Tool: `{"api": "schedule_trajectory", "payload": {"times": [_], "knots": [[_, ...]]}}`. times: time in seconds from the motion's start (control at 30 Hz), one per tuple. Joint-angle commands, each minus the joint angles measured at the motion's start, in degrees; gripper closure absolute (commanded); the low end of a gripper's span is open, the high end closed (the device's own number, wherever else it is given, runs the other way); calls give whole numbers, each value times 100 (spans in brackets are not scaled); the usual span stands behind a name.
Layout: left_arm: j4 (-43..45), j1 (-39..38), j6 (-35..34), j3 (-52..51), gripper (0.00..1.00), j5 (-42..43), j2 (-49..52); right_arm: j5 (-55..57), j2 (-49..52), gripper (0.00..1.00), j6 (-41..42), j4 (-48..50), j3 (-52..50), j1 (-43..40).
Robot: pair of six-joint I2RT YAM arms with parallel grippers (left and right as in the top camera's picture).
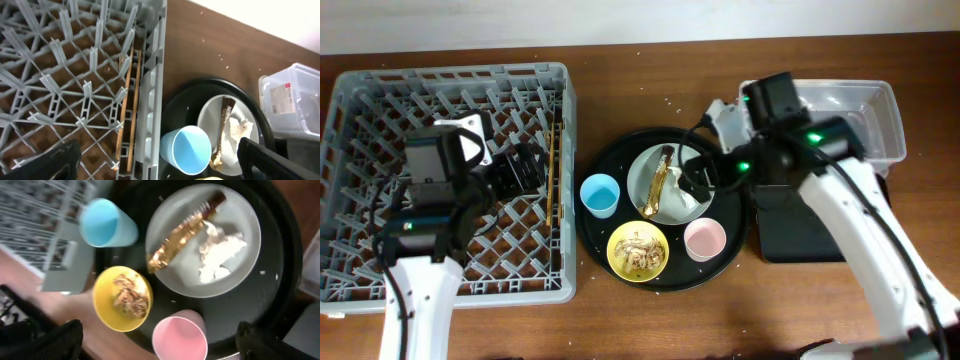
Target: Sort waste into correct bins and load items into the dishwasher rack
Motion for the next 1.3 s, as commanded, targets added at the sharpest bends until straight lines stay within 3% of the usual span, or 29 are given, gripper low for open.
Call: {"api": "schedule_trajectory", "payload": {"times": [0.0,0.03,0.1,0.2,0.27,0.33,0.4,0.47,0.5,0.53,0.77,0.93,0.97,1.0,1.1,1.2,1.27], "knots": [[-7,-17,48,116,1,105,289,560,638,2,398,205,72,341],[-7,-17,48,116,1,105,339,584,833,0,525,343,70,404],[-9,-17,48,116,1,105,396,1331,1414,25,1141,654,70,442],[-9,-17,48,116,1,105,396,1781,2068,27,1250,1060,70,444],[-9,-17,48,116,1,105,393,1805,2540,34,1255,1294,70,442],[-9,-17,48,116,1,105,393,1805,2809,36,1255,1438,70,444],[-7,-17,48,116,1,105,393,1803,2981,61,1255,1462,70,442],[-9,-17,48,116,1,105,393,1803,2979,75,1255,1471,74,437],[-9,-17,48,116,1,105,393,1803,2914,94,1255,1440,116,413],[-9,-17,48,116,1,105,393,1746,2796,96,1257,1355,192,358],[-9,-17,48,116,1,105,393,1617,1513,96,1309,1180,597,-433],[-9,-17,48,116,1,105,393,2035,1556,96,1665,1639,595,-1502],[-7,-17,48,116,1,105,393,2356,1582,61,1663,1646,595,-1593],[-9,-17,48,116,1,105,393,2406,1589,37,1646,1602,599,-1637],[-9,-17,48,116,1,105,393,1858,1335,30,1353,1379,629,-1379],[-13,-17,48,116,1,101,400,1239,1187,30,1276,1250,629,-533],[-13,-17,48,116,1,101,400,1307,1318,37,1729,1182,520,238]]}}
